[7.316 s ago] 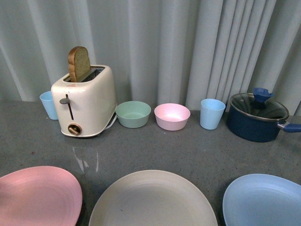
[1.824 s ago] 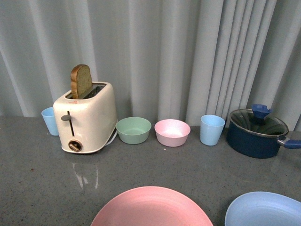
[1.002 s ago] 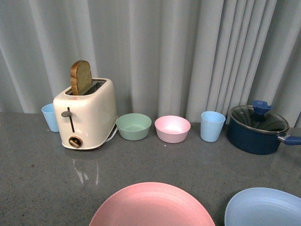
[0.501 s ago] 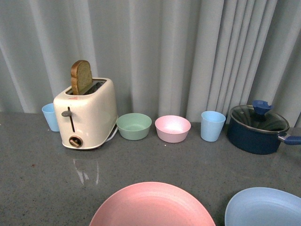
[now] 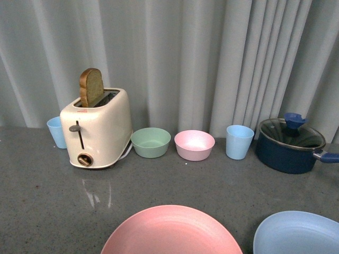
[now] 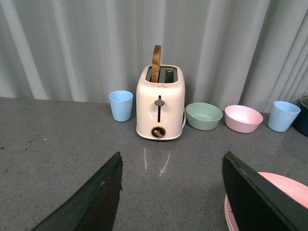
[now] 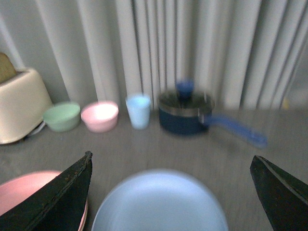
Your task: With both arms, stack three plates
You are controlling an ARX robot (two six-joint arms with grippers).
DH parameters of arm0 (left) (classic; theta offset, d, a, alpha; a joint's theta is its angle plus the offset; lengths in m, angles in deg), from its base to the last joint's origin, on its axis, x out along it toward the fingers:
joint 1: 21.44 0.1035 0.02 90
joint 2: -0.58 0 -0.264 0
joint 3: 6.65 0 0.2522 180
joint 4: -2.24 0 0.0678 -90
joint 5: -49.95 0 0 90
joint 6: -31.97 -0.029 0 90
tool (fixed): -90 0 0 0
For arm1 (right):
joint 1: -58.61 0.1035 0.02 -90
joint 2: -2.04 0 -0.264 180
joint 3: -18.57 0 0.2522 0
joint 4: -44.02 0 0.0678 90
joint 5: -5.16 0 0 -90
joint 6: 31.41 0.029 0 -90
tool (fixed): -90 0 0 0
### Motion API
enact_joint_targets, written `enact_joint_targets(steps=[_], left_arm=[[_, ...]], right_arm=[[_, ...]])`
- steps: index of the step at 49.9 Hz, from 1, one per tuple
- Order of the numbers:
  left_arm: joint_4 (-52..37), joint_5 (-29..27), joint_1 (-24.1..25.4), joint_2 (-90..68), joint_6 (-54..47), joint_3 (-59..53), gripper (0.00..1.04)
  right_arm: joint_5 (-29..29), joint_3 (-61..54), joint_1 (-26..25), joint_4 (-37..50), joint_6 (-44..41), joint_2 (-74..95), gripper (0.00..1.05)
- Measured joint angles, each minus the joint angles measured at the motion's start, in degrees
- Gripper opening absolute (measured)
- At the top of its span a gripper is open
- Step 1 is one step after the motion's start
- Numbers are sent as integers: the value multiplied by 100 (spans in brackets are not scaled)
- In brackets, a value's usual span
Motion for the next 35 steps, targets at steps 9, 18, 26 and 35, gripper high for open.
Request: enact_joint_targets(steps=[9,18,26,35], left_arm=[[4,0,0,0,-4,0,99],[4,-2,0,7,-9,0,98],[4,0,0,7,-7,2,98],[4,0,0,7,-7,2,98]], right_arm=[[-1882,1346,-1744,-522,2271,2756,97],[-2046,2170,-3169,295,1340,5115,97],[-1550,2682,-3410,1029,-114,7672,97],[-2031,2870,-3110,1456,-442,8784,97]])
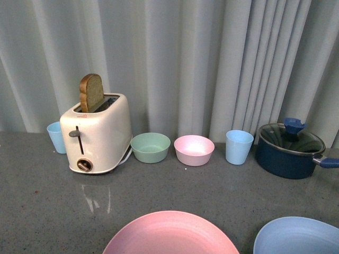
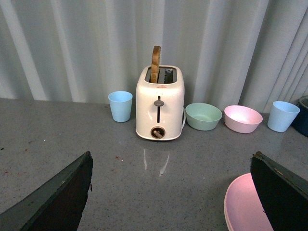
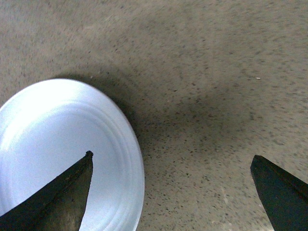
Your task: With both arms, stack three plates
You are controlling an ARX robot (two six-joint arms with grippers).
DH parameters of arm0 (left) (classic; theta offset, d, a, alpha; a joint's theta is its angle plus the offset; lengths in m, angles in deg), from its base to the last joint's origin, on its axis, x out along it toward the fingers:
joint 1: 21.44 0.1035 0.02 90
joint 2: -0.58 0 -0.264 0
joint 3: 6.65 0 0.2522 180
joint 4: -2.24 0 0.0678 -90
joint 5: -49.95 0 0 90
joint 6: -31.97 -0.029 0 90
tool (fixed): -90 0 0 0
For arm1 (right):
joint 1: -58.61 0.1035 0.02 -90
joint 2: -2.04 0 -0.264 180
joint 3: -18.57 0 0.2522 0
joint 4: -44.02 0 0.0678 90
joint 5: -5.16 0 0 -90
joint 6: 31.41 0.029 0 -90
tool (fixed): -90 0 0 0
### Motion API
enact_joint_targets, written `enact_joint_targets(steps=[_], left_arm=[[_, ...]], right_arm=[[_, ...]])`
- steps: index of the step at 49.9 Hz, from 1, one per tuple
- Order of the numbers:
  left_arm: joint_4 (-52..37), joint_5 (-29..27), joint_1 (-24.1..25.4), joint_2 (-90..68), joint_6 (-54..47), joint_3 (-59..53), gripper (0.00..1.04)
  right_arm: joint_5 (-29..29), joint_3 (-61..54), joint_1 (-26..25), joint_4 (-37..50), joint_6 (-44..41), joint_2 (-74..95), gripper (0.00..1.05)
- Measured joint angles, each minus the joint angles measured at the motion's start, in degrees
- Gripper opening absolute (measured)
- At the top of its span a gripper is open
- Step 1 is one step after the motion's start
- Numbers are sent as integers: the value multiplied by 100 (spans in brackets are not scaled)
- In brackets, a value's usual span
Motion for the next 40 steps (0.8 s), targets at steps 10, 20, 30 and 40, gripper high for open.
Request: enact_joint_targets(steps=[10,20,30,40], left_arm=[[0,-2,0,0,-2,-2,98],[0,0,0,0,-2,0,98],[0,0,0,0,-2,-2,98],[0,0,0,0,-4,-2,98]], right_arm=[[33,57,389,457,-501,866,97],[168,234,597,649,-734,1416,97],[201,450,721,649,-726,1740,97],[192,605,1038,872,-555,2017,97]])
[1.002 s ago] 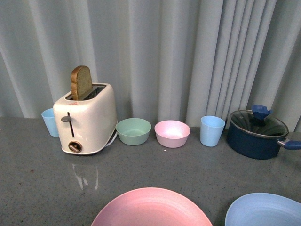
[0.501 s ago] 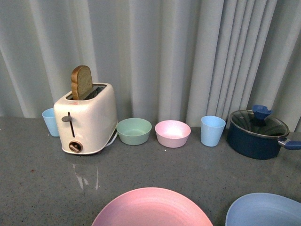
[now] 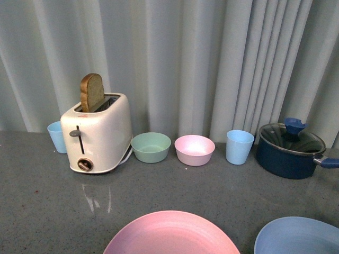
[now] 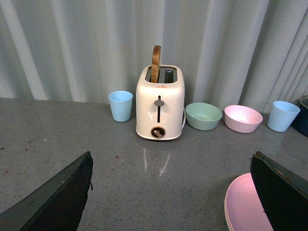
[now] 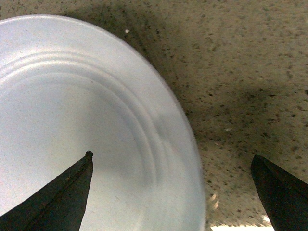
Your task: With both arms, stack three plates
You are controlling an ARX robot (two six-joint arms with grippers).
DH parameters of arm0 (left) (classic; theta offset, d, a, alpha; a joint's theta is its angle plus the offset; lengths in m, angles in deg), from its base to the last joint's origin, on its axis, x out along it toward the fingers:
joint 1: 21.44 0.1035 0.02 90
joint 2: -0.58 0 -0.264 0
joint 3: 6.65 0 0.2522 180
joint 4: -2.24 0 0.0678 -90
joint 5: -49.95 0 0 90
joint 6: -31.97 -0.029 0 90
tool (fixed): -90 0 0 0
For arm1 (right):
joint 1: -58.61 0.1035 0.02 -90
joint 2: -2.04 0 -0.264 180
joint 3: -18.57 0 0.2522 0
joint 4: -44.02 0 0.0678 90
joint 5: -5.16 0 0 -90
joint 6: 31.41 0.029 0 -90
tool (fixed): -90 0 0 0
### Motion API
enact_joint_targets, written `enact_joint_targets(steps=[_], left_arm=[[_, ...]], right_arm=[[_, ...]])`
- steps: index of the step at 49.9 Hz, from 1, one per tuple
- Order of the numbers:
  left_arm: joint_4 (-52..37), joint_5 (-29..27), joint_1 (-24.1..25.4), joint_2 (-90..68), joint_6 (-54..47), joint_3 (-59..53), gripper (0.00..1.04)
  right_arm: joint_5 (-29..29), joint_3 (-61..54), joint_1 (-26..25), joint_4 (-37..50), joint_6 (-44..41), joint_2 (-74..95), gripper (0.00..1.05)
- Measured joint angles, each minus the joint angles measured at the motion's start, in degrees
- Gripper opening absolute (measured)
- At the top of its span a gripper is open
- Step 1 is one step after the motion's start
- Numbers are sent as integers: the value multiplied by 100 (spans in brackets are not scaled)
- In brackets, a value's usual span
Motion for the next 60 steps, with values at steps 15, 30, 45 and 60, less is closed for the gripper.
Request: enact_joint_targets(steps=[15,30,45,60], left_arm=[[0,0,0,0,0,0,98],[0,0,0,0,0,0,98],[0,0,0,0,-2,0,98],[0,-2,0,0,-2,0,98]], right_arm=[[42,258,245,24,118,485,97],[-17,271,223,125,197,588,61],[-398,-33,-26,302,205,382,7],[-885,-315,-374,-39,223,-752,3]])
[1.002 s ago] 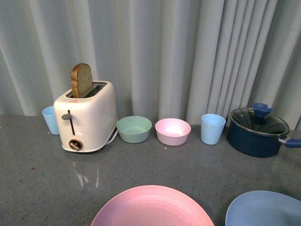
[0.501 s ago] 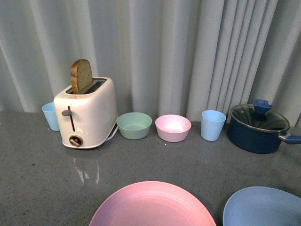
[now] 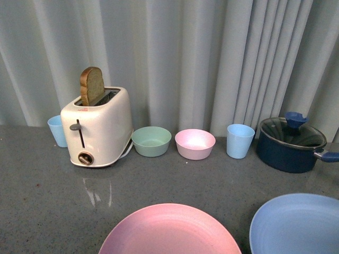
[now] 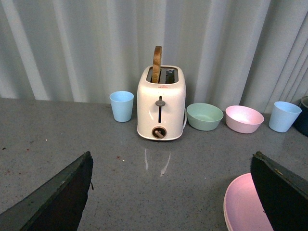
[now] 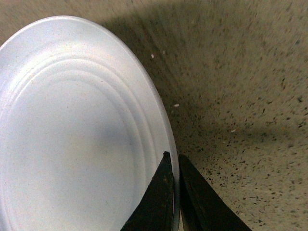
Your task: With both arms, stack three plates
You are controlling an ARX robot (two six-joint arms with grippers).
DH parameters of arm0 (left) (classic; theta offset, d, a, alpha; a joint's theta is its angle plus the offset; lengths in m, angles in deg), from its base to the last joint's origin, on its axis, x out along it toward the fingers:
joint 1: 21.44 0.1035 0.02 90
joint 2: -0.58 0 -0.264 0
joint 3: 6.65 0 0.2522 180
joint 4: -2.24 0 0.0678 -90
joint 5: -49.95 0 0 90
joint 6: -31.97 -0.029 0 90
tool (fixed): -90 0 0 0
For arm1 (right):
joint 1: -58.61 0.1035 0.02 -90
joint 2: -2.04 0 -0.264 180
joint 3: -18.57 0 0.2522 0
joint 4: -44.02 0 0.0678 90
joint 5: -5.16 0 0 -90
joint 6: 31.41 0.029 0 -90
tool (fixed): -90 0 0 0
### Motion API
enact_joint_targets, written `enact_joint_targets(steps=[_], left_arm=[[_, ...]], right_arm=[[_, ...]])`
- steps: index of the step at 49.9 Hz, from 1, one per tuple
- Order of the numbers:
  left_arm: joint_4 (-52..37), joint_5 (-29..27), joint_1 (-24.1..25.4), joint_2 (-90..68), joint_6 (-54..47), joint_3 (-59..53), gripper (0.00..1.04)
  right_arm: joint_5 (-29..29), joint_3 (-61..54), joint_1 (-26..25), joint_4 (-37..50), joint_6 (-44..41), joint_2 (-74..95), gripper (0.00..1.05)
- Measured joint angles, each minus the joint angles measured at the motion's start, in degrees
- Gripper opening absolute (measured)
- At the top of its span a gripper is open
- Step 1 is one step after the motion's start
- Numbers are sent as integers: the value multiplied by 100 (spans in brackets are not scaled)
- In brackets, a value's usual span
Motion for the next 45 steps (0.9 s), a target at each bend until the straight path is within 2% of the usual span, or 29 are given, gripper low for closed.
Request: enact_joint_targets(steps=[7,13,24,29,33,37,45], left_arm=[[0,2,0,0,0,0,98],[0,0,0,0,0,0,98],[0,2,0,0,0,2,98],[0,2,0,0,0,2,98],[0,2,0,0,0,0,98],[0,0,0,0,0,0,98],[0,0,0,0,0,0,98]], right_arm=[[-330,-4,-13,-308,101,-822,3],[-529,-4,317,-337,319,-1390,3],[-278,-4,1784,101,929,-1539,3],[39,72,2708,382,1204,-1091,3],[188,212,3158,474,1344,-723,3],[291,372,3449,555,1464,-411,3],[420,597,3659,643,1759,-105,3]])
